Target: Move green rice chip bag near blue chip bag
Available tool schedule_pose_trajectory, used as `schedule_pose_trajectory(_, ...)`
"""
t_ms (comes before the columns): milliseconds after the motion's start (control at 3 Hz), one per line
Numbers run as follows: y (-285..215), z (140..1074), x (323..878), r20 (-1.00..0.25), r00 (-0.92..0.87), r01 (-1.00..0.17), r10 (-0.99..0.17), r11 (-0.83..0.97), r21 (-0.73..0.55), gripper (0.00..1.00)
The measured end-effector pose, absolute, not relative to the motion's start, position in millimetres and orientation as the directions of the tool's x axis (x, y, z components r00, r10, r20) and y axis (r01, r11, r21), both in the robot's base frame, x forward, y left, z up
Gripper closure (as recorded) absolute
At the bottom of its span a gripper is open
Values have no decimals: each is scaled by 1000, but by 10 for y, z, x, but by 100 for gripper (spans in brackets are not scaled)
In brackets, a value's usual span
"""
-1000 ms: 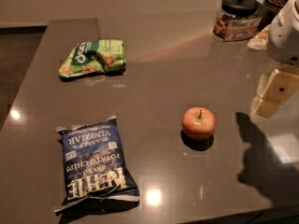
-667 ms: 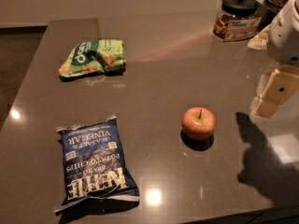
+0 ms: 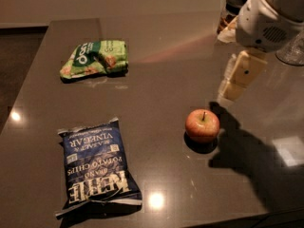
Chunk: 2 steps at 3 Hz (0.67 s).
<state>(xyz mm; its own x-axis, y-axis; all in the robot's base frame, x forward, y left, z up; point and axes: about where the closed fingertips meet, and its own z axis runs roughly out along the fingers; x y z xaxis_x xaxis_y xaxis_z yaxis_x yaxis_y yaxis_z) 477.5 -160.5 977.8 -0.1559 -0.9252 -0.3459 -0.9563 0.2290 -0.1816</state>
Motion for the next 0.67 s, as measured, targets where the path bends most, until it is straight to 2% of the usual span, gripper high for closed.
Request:
schedule_pose_trajectory(333,-957,9806,4968,-427,-105,-961,-898,201,-188,0)
schedule_pose_trajectory(667,-539,9777,5167,-450,-94,-942,-888,225,-248,0)
